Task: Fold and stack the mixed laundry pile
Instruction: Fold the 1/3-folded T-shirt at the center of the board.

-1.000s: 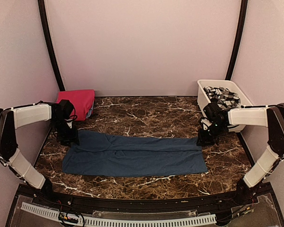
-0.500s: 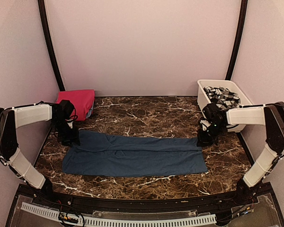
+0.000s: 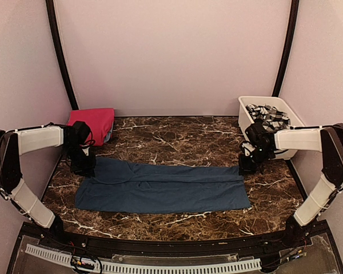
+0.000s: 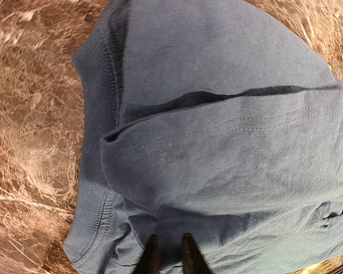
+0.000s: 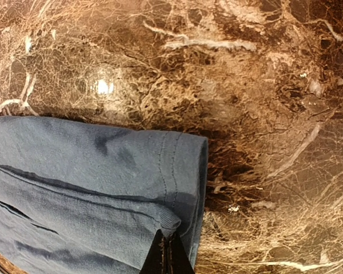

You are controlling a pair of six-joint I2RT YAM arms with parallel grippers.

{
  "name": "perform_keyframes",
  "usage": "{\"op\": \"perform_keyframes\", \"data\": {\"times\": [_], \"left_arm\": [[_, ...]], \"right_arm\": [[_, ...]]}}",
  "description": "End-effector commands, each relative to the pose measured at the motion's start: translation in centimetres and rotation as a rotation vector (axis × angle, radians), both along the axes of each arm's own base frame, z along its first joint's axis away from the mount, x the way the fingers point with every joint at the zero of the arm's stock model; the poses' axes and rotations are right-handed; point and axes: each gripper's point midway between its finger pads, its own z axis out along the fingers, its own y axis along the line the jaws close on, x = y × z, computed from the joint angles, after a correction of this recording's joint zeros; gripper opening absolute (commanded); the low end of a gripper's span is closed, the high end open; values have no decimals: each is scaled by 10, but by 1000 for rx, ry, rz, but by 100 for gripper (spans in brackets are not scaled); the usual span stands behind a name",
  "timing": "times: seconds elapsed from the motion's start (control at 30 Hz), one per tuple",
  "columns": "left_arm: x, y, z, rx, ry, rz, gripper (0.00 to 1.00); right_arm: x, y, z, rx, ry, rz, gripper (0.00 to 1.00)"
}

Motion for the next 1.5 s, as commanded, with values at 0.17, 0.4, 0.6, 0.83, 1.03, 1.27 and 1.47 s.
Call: {"op": "perform_keyframes", "data": {"times": [0.17,0.4,0.6,0.83,1.03,1.27,1.47], "left_arm": [[-1,1,11,6,-26,1,0],[22,2,32,22,-93,3,0],[54,5,63,42,-199,15,0],[82,7,93,51,-286,15,0],[75,18,98,93,-310,25,0],[33,8,57,31,-186,-34,0],[8,6,27,26,-112,-49,0]], "right_arm": [[17,0,35,9,-115,-3,0],[46,0,68,3,-203,-8,0],[78,1,95,10,-274,-14,0],[110,0,108,-5,-317,-8,0],[109,-12,105,-44,-328,-11,0],[82,-13,84,-12,-288,-7,0],[63,-16,48,-12,-204,-21,0]]}}
